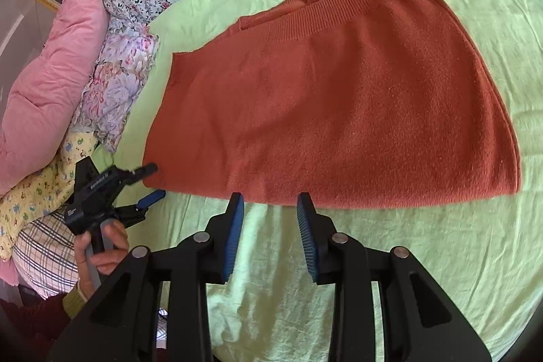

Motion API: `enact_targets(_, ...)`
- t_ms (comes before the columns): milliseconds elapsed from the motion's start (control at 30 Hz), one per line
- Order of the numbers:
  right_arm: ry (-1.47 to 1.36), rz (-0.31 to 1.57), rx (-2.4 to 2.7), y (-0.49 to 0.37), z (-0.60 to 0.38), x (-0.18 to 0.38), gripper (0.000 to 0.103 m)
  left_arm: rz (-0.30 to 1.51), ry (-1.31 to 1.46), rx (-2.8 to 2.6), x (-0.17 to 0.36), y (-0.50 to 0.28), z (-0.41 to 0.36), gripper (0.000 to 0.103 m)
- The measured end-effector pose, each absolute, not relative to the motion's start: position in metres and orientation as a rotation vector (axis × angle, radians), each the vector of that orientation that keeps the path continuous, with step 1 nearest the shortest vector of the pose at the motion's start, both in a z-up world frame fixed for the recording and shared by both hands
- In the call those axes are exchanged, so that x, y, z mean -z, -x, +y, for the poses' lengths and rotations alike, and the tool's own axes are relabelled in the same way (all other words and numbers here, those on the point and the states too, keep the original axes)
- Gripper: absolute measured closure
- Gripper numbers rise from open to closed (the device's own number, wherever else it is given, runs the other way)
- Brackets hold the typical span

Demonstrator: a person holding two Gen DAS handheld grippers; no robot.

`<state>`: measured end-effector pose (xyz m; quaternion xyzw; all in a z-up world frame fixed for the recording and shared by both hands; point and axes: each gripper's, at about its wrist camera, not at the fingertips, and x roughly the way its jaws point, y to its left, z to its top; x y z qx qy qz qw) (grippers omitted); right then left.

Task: Fold small clothes
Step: 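Grasp the folded sweater edge with the left tool and lift it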

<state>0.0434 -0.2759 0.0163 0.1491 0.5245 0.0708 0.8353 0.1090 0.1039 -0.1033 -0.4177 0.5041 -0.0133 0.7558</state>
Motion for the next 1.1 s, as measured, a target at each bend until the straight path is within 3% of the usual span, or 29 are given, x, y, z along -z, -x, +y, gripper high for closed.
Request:
enact_targets(233,-0.299,1.139,-0.182,-0.052,-0.280,-0.017,0.069,1.054,0.883,-0.053,0.099,-0.135,0.102,0.031)
enact_targets(267,-0.300,1.140,-0.185,-0.053,-0.282,-0.018,0.069,1.052,0.869,-0.059,0.099,-0.136,0.103,0.036)
enact_targets(333,-0.306,1.140,-0.188,-0.056,-0.286,-0.019,0.069,1.053,0.799,-0.084,0.095,-0.142,0.098,0.055)
enact_targets(400,-0.310,1.135,-0.186,-0.061,-0.293,-0.021,0.069,1.057,0.751,-0.079,0.091,-0.147,0.093,0.080)
enact_targets(467,-0.319,1.125,-0.182,-0.065,-0.300,-0.023,0.069,1.049,0.700,-0.072,0.081,-0.149,0.086,0.086)
enact_targets(800,-0.428,1.057,-0.149,-0.100,-0.355,-0.037,0.069,0.912,0.257,0.242,-0.010,-0.162,-0.064,0.094)
enact_targets(1100,-0.568,1.078,-0.191,-0.136,-0.382,-0.027,0.069,1.027,0.002,0.355,0.049,-0.165,-0.180,0.094)
